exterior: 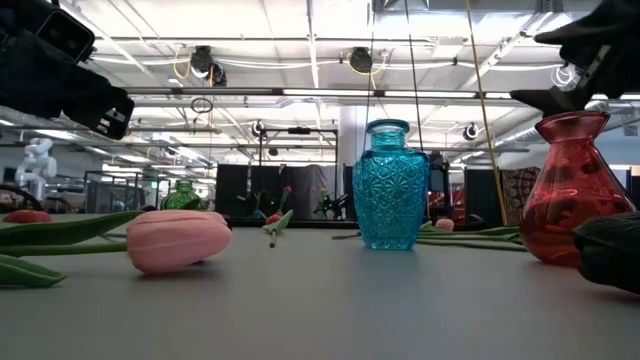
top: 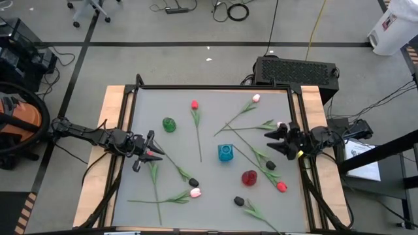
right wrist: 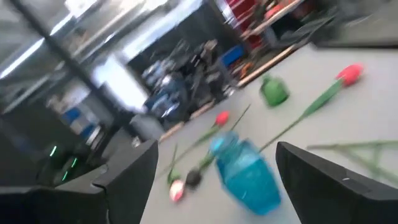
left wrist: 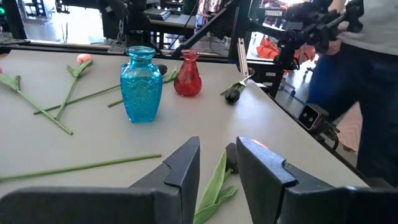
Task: Sort flowers into vase by color
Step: Put the middle pink tulip into the red vase
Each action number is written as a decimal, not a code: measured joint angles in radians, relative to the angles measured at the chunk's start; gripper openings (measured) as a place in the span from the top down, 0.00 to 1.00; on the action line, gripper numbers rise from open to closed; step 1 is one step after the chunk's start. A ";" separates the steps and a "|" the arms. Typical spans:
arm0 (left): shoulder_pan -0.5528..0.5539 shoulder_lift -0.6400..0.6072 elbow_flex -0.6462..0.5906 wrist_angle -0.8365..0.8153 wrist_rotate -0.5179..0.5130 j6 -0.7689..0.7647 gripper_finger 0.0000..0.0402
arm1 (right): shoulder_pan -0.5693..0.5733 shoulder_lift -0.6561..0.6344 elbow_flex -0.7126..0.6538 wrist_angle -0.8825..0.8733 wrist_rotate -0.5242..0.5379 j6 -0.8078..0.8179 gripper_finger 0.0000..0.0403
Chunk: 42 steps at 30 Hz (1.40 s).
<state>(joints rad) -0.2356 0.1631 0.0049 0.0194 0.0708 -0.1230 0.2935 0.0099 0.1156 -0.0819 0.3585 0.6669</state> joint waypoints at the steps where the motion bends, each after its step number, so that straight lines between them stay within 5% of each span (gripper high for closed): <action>1: 0.000 0.000 0.000 0.000 0.000 0.000 0.72 | 0.000 0.000 0.012 -0.002 0.037 0.003 0.21; 8: 0.000 0.000 0.000 0.000 0.000 0.000 0.72 | 0.000 0.032 0.124 -0.007 0.221 0.143 0.21; 16: 0.000 0.000 0.000 0.000 0.000 0.000 0.72 | 0.000 0.173 0.283 -0.006 0.216 0.377 0.21; 23: 0.000 0.000 0.000 0.000 0.000 0.000 0.72 | 0.002 0.363 0.467 -0.023 0.193 0.291 0.21; 35: 0.000 0.000 0.000 0.000 0.000 0.000 0.72 | 0.000 0.606 0.920 -0.588 0.246 0.290 0.21; 42: 0.000 0.000 0.000 0.000 0.000 0.000 0.72 | 0.000 0.682 1.107 -0.762 0.308 0.287 0.21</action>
<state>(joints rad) -0.2359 0.1631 0.0051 0.0196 0.0708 -0.1232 0.2939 0.6916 1.2225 -0.8440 0.6666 0.9541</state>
